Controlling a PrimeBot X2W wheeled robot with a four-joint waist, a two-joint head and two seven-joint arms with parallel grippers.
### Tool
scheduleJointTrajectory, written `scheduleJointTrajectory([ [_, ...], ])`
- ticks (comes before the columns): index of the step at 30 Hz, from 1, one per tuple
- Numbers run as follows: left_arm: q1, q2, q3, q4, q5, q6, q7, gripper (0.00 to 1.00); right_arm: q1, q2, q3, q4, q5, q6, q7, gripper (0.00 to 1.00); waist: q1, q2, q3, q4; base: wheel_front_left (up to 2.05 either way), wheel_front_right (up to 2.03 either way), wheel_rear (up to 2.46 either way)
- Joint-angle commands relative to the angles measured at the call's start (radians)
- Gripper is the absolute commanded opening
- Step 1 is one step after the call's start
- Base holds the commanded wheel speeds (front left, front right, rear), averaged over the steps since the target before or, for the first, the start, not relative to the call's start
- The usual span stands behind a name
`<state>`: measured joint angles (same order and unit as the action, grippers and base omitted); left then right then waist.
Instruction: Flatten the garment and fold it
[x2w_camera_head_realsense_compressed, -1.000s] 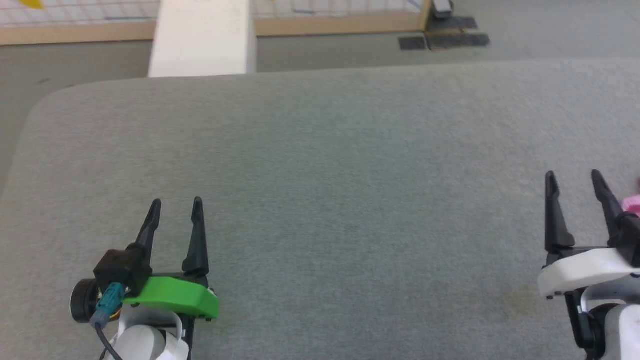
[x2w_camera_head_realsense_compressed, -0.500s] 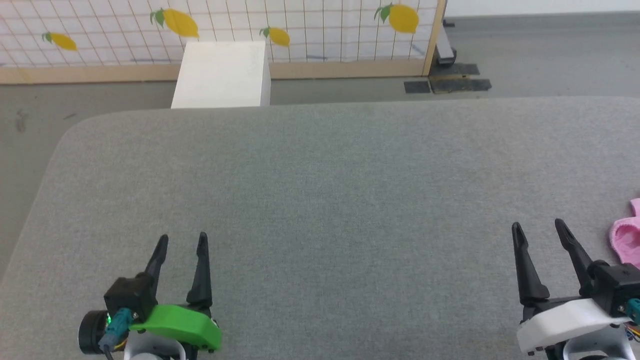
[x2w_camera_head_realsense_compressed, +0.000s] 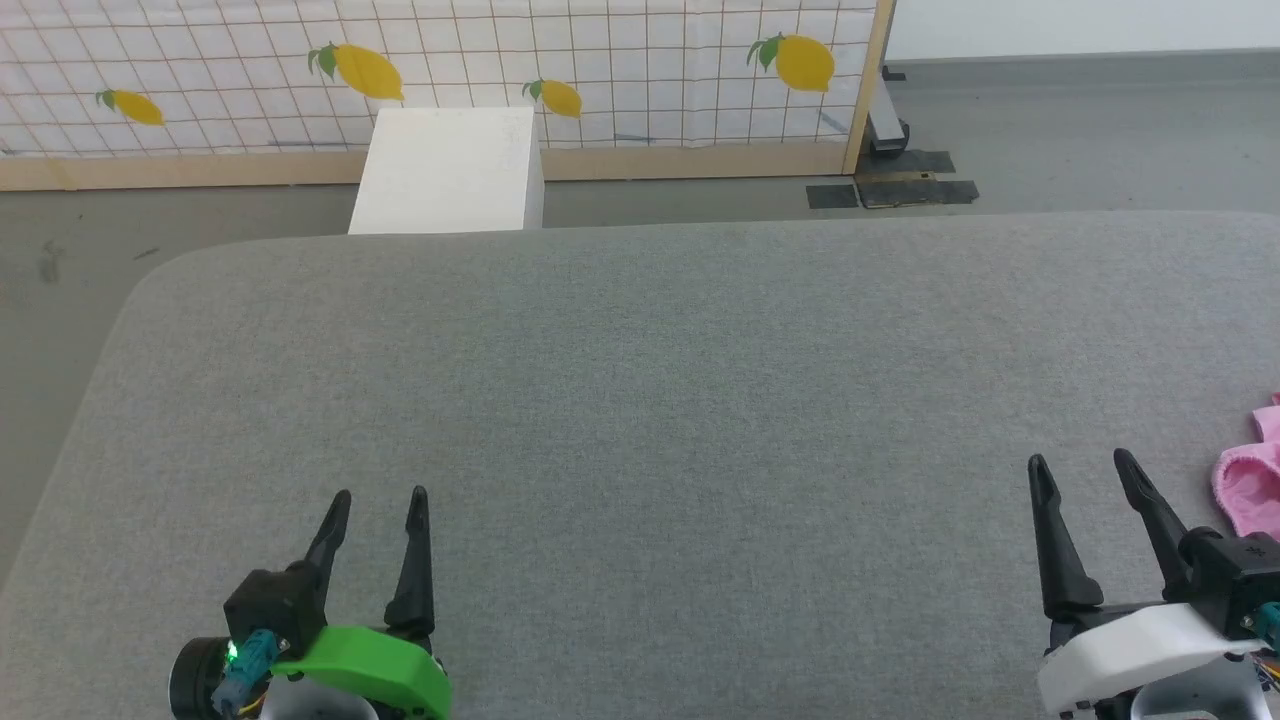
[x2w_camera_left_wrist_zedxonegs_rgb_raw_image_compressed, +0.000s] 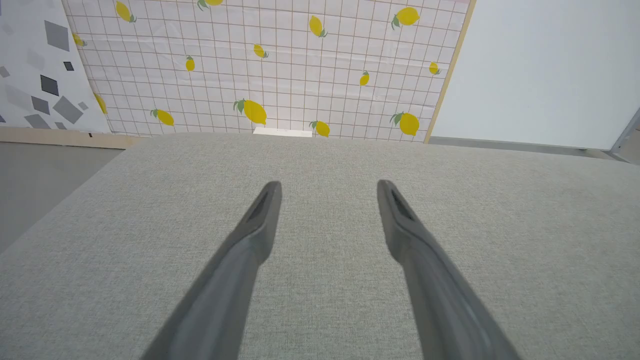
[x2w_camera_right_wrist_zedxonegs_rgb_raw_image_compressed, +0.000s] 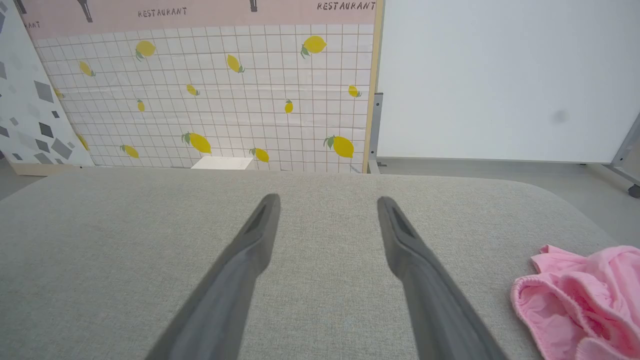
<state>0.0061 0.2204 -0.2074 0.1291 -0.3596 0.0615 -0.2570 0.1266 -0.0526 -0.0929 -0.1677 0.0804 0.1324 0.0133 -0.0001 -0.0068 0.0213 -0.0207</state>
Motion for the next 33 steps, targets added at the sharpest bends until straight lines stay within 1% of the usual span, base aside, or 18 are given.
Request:
scheduleJointTrajectory([
  [1, 0.008, -0.003, 0.001, 0.003, -0.005, -0.005, -0.005, 1.00, 0.008, 0.002, -0.001, -0.006, 0.004, -0.002, 0.002, 1.00, 0.0001, 0.0068, 0.001, -0.001, 0.00, 0.00, 0.00],
  [11, 0.002, -0.003, 0.002, 0.007, -0.003, -0.005, -0.005, 1.00, 0.008, 0.002, 0.001, -0.002, 0.008, -0.002, 0.002, 1.00, 0.0001, 0.0068, 0.001, 0.000, 0.00, 0.00, 0.00],
  [12, 0.000, 0.000, 0.001, 0.005, 0.000, 0.000, 0.000, 0.00, 0.000, 0.000, 0.001, 0.000, 0.000, 0.000, 0.001, 0.00, 0.0001, 0.0000, 0.001, 0.000, 0.00, 0.00, 0.00],
  [33, -0.001, -0.030, 0.037, -0.019, 0.065, -0.011, 0.046, 0.00, -0.023, 0.000, 0.017, 0.030, -0.015, 0.000, -0.001, 0.00, 0.0001, 0.0012, -0.003, 0.003, 0.00, 0.00, 0.00],
])
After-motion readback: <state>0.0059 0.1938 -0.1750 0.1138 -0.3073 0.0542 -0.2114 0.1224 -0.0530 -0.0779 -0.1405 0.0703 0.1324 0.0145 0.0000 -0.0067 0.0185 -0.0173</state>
